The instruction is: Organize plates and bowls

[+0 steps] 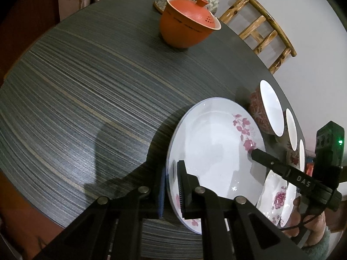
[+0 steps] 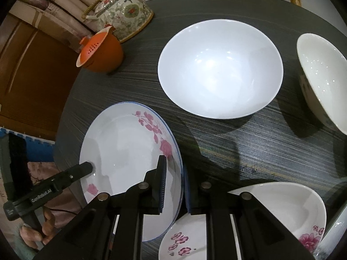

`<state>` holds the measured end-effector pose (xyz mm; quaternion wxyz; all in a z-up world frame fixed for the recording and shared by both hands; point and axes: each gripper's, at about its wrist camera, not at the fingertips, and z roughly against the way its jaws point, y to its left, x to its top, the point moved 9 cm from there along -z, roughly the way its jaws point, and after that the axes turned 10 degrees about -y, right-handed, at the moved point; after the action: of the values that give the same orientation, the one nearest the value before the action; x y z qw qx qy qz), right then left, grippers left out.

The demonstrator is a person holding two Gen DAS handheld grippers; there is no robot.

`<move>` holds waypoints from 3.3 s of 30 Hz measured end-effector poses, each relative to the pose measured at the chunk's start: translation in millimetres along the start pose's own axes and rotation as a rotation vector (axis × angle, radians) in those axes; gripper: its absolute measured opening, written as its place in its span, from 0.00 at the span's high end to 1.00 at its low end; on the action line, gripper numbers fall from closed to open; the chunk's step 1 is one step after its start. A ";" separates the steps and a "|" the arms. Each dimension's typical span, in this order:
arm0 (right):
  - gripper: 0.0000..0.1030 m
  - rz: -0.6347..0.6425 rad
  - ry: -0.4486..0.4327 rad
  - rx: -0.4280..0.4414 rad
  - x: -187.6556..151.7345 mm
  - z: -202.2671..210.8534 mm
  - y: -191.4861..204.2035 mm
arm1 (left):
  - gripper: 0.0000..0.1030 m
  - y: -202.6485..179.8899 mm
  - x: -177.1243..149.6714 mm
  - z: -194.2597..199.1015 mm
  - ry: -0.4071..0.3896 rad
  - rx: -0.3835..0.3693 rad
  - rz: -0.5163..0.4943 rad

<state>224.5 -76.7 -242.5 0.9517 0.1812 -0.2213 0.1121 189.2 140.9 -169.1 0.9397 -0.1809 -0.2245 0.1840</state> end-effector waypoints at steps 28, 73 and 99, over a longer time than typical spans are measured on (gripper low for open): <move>0.85 -0.033 -0.076 0.005 -5.0 51.5 -16.2 | 0.91 -53.0 -10.7 25.9 -0.027 -0.010 -0.098; 0.85 -0.207 -0.138 -0.104 -63.8 113.8 -133.0 | 0.91 -157.9 -97.9 -14.8 0.076 -0.003 -0.304; 0.80 -0.174 -0.153 -0.129 -65.0 113.9 -131.4 | 0.90 -156.4 -100.1 -19.0 0.092 0.010 -0.311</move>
<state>162.7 -249.8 -216.2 0.9478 0.1461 -0.2836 0.0004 156.7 -42.3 -154.5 0.9670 -0.1474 -0.2057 0.0288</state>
